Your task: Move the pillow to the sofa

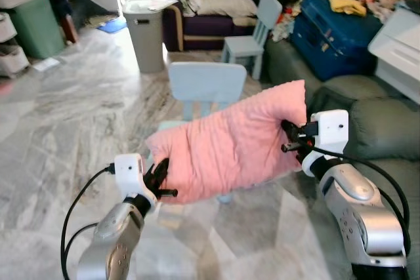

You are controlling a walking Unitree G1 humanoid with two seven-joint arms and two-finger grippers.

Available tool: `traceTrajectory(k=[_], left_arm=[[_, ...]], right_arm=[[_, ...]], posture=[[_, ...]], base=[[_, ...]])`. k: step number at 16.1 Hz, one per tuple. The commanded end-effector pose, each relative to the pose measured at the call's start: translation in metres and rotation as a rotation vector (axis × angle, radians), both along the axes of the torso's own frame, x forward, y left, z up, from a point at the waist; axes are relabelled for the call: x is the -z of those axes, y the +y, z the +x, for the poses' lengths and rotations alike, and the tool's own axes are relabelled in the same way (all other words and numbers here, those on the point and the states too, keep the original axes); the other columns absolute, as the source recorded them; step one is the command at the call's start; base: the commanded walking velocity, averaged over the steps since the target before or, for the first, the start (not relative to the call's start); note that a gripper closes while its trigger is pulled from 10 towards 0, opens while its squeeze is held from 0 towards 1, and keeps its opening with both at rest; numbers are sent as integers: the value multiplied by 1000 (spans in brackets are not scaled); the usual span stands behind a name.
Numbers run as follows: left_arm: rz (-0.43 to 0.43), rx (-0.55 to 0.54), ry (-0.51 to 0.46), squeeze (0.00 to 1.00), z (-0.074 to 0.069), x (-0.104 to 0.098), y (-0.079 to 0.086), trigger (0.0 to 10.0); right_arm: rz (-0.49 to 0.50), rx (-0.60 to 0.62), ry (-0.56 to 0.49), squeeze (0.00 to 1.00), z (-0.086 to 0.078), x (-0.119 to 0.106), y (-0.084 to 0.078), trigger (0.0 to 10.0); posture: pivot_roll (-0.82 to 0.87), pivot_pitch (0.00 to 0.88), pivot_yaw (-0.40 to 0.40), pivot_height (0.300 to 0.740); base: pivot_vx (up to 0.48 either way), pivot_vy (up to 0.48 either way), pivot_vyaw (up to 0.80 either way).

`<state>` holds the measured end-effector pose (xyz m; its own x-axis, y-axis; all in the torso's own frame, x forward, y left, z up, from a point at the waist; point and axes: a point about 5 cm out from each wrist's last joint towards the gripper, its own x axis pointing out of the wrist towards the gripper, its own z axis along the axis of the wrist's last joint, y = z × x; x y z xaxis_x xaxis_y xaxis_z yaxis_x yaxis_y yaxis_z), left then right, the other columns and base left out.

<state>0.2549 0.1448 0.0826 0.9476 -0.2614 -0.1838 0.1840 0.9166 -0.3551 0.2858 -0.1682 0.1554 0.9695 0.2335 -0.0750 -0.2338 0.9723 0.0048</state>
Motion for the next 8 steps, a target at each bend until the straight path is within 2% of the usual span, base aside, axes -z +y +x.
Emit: traceTrajectory(k=[1, 3, 6, 7, 8], left_arm=[[-22, -14, -38, 0, 4, -9, 4, 10000], [-33, -37, -49, 0, 7, -12, 8, 10000], [-1, -51, -62, 0, 9, -14, 11, 10000], [59, -55, -78, 0, 11, -15, 14, 10000], [78, -58, -80, 0, 12, -15, 15, 10000]], right_arm=[[7, -16, -55, 0, 2, -13, 4, 10000], [9, -17, -58, 0, 3, -13, 5, 10000], [12, -19, -60, 0, 3, -13, 6, 10000], [17, -20, -62, 0, 4, -13, 7, 10000], [17, -20, -62, 0, 4, -13, 7, 10000]], posture=[[-64, 0, -17, 740], [-62, 0, -15, 740], [-59, 0, -13, 740], [-55, 0, -11, 740], [-55, 0, -11, 740]], base=[[0, 0, 0], [0, 0, 0], [0, 0, 0], [0, 0, 0], [0, 0, 0]])
